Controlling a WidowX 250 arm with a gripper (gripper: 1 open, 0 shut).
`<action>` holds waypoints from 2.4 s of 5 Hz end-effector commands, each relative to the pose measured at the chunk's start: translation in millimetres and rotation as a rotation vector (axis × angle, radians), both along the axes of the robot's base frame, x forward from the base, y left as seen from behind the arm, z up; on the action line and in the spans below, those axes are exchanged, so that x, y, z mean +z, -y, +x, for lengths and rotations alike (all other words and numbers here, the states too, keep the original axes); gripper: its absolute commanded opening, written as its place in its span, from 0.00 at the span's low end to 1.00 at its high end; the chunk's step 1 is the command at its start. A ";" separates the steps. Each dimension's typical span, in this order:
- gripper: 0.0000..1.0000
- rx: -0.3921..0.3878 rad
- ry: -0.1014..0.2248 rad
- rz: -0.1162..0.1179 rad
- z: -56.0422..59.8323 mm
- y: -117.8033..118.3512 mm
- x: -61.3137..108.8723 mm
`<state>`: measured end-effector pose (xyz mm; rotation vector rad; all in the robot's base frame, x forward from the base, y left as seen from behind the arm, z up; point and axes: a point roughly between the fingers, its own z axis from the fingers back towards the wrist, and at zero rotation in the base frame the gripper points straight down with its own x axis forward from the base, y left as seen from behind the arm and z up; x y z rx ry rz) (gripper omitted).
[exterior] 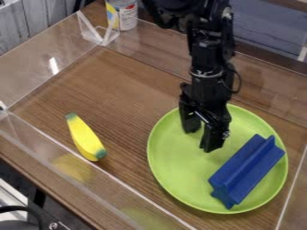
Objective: Remove the banana from inside the green plate and put it on the table
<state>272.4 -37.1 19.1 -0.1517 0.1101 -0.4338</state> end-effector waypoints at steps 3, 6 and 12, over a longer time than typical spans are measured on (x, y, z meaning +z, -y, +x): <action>1.00 0.071 0.002 0.005 -1.8 -11.3 -0.2; 1.00 0.103 0.002 0.010 -0.7 -16.4 -0.2; 1.00 0.175 0.004 0.023 -3.0 -31.0 1.6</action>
